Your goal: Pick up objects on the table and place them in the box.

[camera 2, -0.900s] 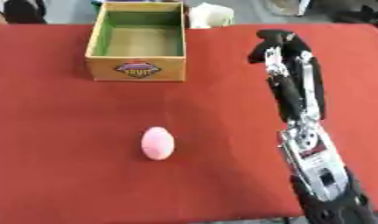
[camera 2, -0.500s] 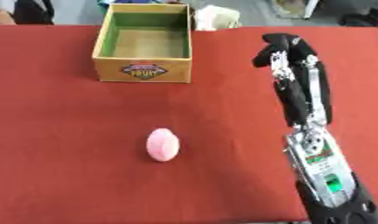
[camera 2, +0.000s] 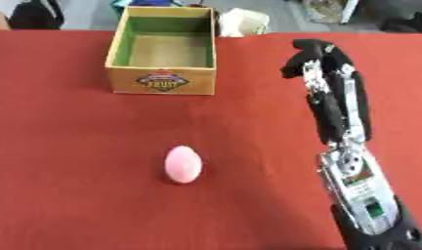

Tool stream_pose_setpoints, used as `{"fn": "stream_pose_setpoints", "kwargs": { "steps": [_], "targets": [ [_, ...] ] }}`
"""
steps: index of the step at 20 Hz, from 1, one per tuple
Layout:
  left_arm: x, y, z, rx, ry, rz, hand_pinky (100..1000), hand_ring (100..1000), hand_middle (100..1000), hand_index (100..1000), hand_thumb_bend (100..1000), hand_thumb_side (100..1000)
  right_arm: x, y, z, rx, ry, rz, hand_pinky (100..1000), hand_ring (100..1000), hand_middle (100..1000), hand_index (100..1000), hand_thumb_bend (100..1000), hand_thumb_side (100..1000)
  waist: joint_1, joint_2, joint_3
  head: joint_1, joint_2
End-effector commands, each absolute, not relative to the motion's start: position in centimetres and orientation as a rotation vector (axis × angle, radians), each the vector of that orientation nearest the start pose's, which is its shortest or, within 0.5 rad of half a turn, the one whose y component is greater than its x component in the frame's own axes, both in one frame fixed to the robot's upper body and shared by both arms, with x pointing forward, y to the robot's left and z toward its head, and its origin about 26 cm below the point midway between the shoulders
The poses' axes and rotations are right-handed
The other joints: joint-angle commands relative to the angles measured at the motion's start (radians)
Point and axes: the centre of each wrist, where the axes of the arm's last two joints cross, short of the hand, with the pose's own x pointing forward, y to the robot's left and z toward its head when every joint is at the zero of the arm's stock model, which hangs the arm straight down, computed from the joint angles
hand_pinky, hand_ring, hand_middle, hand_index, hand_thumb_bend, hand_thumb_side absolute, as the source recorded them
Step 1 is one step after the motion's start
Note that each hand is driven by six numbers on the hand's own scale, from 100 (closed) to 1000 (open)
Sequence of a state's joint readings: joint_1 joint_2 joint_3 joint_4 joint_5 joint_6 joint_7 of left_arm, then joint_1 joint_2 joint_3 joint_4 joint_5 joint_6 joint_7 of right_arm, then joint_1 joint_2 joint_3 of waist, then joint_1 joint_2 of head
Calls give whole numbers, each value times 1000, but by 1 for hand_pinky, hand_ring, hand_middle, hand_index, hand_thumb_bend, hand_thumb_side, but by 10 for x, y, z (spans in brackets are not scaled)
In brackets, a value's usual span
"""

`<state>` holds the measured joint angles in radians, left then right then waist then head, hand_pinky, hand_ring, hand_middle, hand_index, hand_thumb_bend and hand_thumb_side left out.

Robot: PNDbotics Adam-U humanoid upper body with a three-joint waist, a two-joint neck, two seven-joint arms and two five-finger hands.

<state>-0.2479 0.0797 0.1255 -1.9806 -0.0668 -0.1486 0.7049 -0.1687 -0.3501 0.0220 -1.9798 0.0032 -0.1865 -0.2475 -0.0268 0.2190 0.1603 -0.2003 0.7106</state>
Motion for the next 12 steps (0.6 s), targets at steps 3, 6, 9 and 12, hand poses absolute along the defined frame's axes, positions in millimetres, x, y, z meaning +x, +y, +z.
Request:
{"fn": "stream_pose_setpoints", "kwargs": {
  "steps": [3,6,9,12],
  "targets": [
    [296,259,175,497,-2332,732,482,477,361,522,100,677,289,-278,185,-372,-2399,428,580,602,562,770,100,863,-1,-15,4,-10,-8],
    [295,259,175,496,-2332,726,482,478,361,522,100,677,291,-281,195,-432,-2375,622,594,627,595,808,100,946,-2,-17,7,-14,-8],
    [295,259,174,495,-2330,722,482,478,362,522,100,677,292,-283,206,-490,-2337,803,603,648,616,836,100,940,-4,-20,10,-18,-9],
    [295,259,174,491,-2329,715,482,478,362,525,100,677,293,-283,215,-539,-2276,966,621,675,643,862,100,913,-6,-21,12,-22,-9]
  ]
}}
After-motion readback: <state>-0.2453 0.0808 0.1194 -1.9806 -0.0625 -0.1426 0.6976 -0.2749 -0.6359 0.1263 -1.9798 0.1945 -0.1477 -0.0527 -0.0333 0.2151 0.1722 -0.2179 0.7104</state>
